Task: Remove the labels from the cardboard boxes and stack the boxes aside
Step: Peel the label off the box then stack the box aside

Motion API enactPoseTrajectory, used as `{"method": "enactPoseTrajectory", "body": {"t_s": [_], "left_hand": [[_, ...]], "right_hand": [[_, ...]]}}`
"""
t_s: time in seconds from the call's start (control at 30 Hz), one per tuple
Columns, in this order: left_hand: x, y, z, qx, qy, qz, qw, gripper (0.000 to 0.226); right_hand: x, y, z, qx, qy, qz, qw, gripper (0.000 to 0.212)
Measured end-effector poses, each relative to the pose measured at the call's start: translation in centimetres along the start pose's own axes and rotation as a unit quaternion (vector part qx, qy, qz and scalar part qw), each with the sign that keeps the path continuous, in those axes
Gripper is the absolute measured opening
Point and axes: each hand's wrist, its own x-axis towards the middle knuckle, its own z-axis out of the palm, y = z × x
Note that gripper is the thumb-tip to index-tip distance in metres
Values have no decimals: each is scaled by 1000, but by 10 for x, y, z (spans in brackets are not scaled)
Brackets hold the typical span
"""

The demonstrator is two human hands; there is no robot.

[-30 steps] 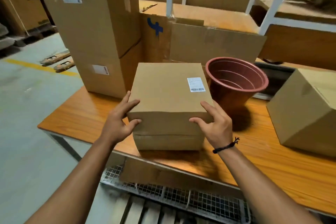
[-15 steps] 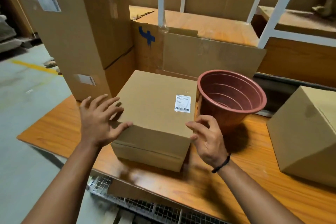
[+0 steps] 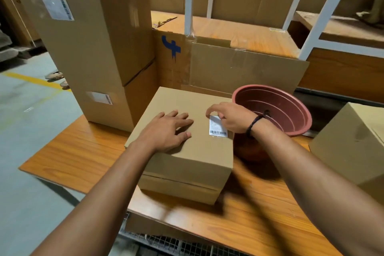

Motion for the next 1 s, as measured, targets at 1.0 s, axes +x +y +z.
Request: {"method": "enactPoseTrajectory", "body": {"t_s": [1.0], "left_hand": [[-2,0,-2,-41,12,-3,999,51]], "right_hand": [[42,-15,-40,67,-196,72,976,34]]}}
